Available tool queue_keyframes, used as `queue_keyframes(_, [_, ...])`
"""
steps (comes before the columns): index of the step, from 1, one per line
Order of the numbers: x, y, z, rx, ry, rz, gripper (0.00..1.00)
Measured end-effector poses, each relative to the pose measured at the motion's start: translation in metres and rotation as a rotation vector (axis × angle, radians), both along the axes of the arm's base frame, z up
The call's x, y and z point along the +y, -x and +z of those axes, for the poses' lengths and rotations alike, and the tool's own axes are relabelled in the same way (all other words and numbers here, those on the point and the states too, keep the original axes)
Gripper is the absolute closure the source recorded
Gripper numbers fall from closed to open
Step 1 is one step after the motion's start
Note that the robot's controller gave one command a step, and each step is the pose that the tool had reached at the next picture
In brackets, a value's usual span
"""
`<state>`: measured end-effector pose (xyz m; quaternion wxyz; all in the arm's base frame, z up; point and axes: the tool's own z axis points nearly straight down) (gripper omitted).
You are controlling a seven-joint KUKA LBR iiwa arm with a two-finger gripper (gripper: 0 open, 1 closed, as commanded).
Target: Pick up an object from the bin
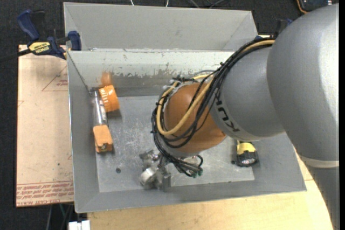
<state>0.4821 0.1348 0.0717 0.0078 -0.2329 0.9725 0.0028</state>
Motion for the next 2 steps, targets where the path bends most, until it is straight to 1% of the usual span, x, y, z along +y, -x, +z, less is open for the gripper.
queue_keyframes(1, [0.000, 0.004, 0.025, 0.013, 0.003, 0.000, 1.00])
queue_keyframes(2, [0.000, 0.002, 0.055, 0.005, 0.000, -0.001, 1.00])
